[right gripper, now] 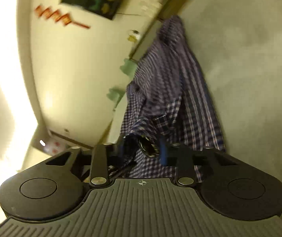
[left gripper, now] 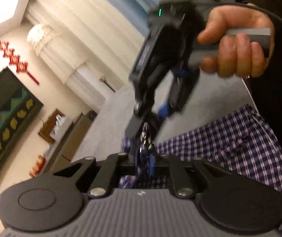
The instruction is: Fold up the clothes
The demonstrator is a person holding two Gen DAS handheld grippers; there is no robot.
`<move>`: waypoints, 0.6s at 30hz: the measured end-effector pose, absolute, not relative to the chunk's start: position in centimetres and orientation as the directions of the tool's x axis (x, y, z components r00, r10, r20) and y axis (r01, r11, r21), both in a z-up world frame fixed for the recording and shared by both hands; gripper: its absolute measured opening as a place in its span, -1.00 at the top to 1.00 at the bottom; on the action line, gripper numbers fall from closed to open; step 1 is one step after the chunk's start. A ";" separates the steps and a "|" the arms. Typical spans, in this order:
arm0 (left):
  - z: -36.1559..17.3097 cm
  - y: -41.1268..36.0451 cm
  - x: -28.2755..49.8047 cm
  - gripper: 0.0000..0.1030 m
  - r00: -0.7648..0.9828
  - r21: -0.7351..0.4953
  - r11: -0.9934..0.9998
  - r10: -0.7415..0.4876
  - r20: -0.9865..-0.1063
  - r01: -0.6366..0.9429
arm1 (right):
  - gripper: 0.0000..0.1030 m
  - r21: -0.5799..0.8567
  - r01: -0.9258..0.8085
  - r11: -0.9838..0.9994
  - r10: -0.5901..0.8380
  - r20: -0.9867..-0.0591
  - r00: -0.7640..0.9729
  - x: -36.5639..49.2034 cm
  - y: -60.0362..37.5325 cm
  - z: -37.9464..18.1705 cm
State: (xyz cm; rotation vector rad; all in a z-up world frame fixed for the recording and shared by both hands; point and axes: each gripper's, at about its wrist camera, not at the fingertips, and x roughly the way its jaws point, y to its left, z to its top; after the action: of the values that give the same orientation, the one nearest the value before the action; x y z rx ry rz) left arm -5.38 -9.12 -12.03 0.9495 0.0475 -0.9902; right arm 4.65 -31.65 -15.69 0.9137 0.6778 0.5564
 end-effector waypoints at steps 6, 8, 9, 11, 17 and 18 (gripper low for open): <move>-10.5 -4.6 -2.1 0.54 0.583 0.545 0.271 -0.593 -0.555 0.794 | 0.60 0.650 -0.178 0.739 0.559 -0.443 0.700 2.0 -30.3 -13.4; -9.5 -3.4 0.1 0.54 0.603 0.509 0.336 -0.560 -0.569 0.792 | 0.60 0.592 -0.144 0.793 0.517 -0.529 0.673 2.1 -29.5 -14.0; -8.7 -3.2 1.5 0.54 0.625 0.496 0.385 -0.551 -0.553 0.778 | 0.60 0.575 -0.136 0.807 0.502 -0.546 0.671 2.1 -29.3 -14.0; -6.6 -3.5 5.2 0.54 0.668 0.432 0.510 -0.548 -0.504 0.744 | 0.60 0.535 -0.123 0.836 0.467 -0.574 0.673 1.9 -28.8 -13.9; -5.0 -11.0 18.1 0.54 0.766 0.311 0.731 -0.436 -0.472 0.607 | 0.60 0.357 -0.219 0.908 0.391 -0.534 0.749 -0.3 -26.0 -11.6; -5.5 -12.6 19.9 0.55 0.776 0.317 0.744 -0.409 -0.481 0.588 | 0.60 0.335 -0.207 0.919 0.370 -0.552 0.747 -0.5 -25.9 -11.9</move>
State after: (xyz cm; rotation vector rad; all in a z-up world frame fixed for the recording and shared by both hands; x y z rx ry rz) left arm 19.93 -12.61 -5.46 0.4766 0.3995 -0.5622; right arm -0.48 -25.95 -11.94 0.2611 0.6552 0.3191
